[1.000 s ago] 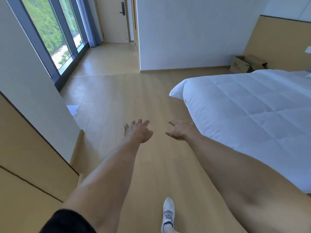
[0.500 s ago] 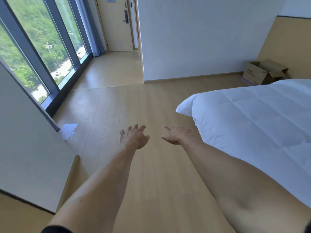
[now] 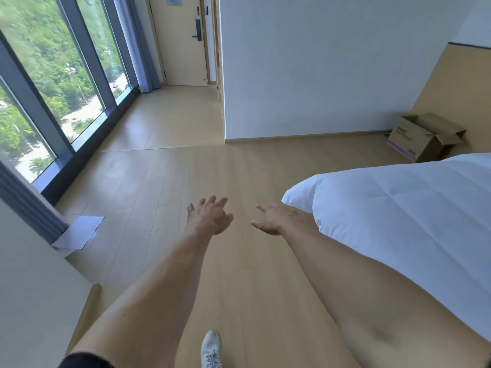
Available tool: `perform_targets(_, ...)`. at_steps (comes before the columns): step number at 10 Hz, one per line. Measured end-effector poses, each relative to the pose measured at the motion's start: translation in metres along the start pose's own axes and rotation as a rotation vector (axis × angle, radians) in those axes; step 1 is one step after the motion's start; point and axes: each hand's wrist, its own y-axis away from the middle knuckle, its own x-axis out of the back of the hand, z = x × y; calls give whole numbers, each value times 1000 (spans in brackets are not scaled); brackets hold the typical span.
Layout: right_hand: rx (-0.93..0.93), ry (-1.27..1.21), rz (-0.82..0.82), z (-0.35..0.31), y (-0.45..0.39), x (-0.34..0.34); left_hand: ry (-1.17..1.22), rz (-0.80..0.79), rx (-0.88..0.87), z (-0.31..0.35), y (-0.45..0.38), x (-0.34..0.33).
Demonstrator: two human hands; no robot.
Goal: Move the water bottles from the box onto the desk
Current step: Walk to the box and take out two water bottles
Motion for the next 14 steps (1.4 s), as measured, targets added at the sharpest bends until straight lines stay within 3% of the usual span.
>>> perform_targets(3,-38,1,-3,-57,-188,76,5,-4,-50,-55,-199,66)
perform_targets(5,-85,-17,11,-57,-280,115,-24,-34,-92,-62,-304,92)
perform_targets(9,-110,-39,-6,-12,-482,172,-58,-52,-101,-36,-522,117)
perform_targets(14,-161,-96,6,102,-721,281,-87,-74,-158,74,-800,168)
